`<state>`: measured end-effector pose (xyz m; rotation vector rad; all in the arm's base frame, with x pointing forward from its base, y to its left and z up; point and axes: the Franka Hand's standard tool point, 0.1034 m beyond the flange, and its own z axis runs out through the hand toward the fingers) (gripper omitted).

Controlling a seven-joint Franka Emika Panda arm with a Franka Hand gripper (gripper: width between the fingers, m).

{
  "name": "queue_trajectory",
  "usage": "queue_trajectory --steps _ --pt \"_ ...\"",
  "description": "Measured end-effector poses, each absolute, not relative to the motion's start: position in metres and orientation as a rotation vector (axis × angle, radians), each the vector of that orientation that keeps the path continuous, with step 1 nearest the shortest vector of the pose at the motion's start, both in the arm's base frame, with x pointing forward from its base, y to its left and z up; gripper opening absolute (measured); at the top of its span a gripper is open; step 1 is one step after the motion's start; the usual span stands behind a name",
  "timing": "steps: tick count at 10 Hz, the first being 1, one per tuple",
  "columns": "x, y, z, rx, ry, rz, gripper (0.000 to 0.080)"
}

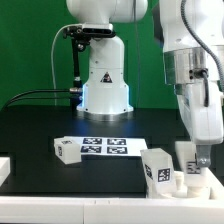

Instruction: Assemble stool

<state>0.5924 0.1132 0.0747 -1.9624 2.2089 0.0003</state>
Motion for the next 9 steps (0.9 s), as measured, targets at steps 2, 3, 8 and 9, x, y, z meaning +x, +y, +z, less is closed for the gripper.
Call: queue_trajectory --steps 2,3,8,9 --pt "0.591 0.11 0.08 -2.17 2.044 0.068 0.0547" --pt "0.591 0.111 0.088 -2.294 1.9 0.088 0.0628" --pt "0.588 0.116 0.097 -2.609 1.435 0.109 0.0649" --pt "0.588 0.115 0.097 -2.675 1.312 0.098 0.0649"
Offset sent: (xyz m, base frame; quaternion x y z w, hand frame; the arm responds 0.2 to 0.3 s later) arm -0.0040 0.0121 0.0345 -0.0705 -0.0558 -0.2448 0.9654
